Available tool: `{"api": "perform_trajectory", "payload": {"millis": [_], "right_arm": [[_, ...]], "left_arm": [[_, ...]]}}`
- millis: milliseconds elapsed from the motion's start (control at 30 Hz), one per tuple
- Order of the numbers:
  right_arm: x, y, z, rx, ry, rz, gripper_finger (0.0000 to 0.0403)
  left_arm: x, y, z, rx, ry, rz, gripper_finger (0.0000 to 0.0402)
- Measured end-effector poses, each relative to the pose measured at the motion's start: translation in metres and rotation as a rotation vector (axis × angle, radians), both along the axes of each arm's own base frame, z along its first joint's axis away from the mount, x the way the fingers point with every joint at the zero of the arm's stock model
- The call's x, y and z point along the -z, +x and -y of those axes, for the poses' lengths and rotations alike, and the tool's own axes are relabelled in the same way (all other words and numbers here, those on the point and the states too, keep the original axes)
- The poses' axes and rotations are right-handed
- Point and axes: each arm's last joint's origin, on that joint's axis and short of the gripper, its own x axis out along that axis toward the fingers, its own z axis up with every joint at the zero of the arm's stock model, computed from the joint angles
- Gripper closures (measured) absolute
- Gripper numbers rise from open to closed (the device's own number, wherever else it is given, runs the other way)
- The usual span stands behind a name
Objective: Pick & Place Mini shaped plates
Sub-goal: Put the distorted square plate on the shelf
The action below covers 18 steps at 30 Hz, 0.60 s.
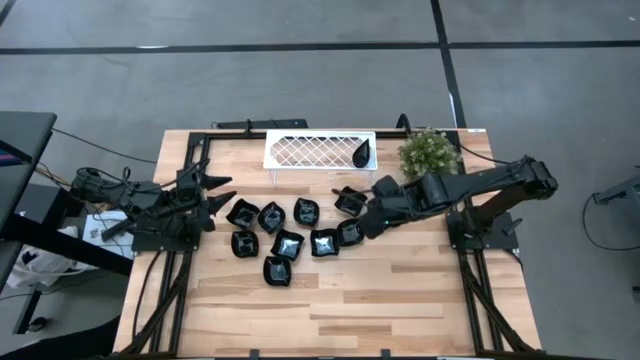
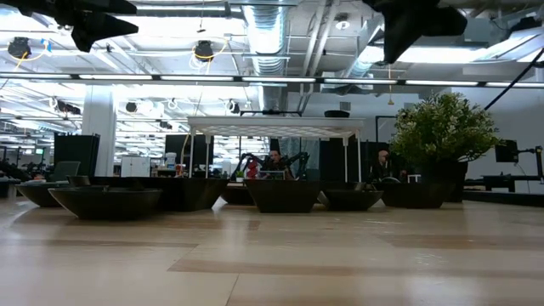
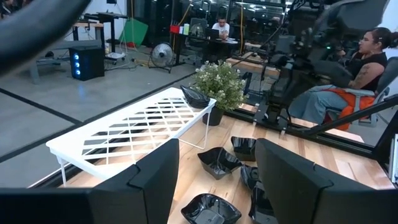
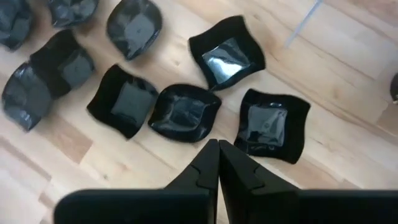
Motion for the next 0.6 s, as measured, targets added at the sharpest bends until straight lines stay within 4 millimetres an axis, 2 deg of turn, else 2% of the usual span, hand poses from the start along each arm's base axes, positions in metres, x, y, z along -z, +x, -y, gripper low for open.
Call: {"api": "perform_trajectory", "payload": {"millis": [233,467,600], "right_arm": [[0.000,-0.002,-0.011,-0.043,0.004,0.001,0.0398],[-0.001,0.002,-0.011,-0.051,0.021,0.034,0.0397],[0.002,0.011,-0.011,-0.203,0.063,0.072,0.0401]], "left_arm": [[-0.001,0.000,0.000,0.000,-0.003,0.007,0.0187],[-0.001,0.000,0.000,0.000,-0.005,0.011,0.0187],[-0.001,0.000,0.000,-0.004,-0.032,0.023,0.0187]]}}
